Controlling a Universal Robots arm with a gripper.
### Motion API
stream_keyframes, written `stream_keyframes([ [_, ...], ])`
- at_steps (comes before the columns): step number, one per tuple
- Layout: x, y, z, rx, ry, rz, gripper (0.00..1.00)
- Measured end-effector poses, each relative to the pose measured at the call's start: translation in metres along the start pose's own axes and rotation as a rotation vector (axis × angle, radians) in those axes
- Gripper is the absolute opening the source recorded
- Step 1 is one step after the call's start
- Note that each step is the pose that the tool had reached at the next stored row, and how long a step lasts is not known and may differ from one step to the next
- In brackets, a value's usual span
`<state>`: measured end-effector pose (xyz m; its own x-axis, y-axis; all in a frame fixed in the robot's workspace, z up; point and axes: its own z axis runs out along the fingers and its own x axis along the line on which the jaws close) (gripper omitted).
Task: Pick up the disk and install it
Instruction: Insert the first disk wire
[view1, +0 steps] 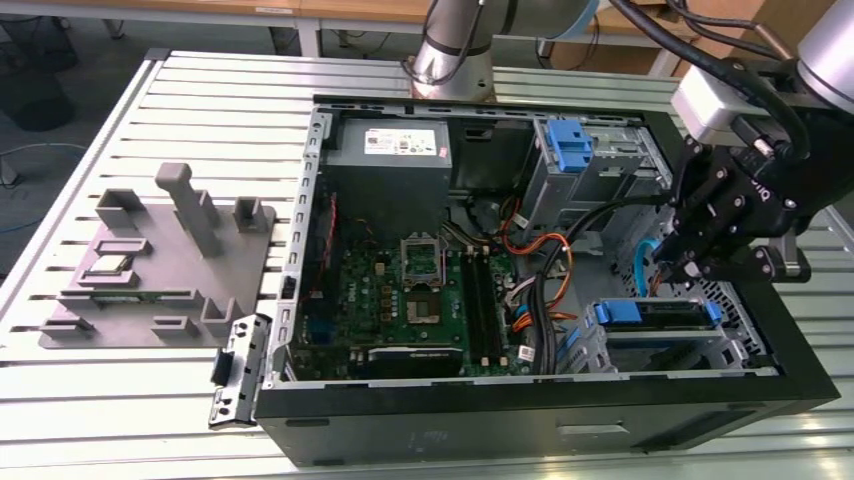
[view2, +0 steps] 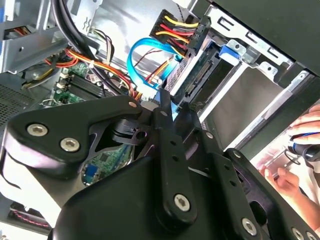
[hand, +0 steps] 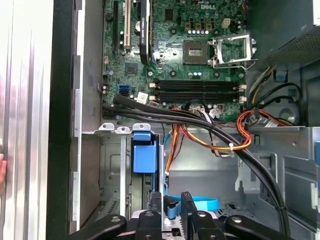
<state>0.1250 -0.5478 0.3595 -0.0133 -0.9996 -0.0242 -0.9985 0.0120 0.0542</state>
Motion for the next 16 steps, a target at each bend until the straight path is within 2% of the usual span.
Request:
stream_keyframes([
  [2,-0.0004,-0.0001,0.0013,0.0001,0.0066,0.000,0.30],
  [12,-0.0004,-0.0001,0.0014,0.0001,0.0068,0.000,0.29],
  [14,-0.0004,-0.0001,0.0014,0.0001,0.0068,0.000,0.16],
  [16,-0.0004,-0.0001,0.0014,0.0001,0.0068,0.000,0.16],
])
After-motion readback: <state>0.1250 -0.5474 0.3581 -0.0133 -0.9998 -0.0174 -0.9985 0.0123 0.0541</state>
